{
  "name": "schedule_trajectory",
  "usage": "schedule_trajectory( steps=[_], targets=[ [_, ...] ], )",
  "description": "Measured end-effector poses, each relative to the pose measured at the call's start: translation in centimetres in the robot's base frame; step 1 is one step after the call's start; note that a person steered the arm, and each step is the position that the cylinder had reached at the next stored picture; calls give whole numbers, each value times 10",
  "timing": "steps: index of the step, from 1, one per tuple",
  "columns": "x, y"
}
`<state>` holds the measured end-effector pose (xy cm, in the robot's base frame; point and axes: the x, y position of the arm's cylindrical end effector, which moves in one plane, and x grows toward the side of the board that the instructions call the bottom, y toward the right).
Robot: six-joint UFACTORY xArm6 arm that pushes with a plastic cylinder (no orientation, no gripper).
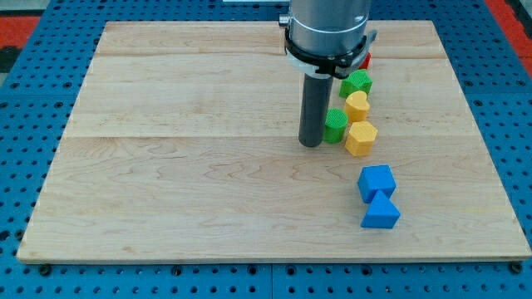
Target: Move the green circle left to the yellow hexagon
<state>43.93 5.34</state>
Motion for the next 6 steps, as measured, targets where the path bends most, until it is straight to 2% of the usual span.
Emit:
schedule_trajectory(
  steps=[1,2,3,6],
  targets=[
    [-63,7],
    [-38,53],
    [-13,56],
    [13,48]
  ],
)
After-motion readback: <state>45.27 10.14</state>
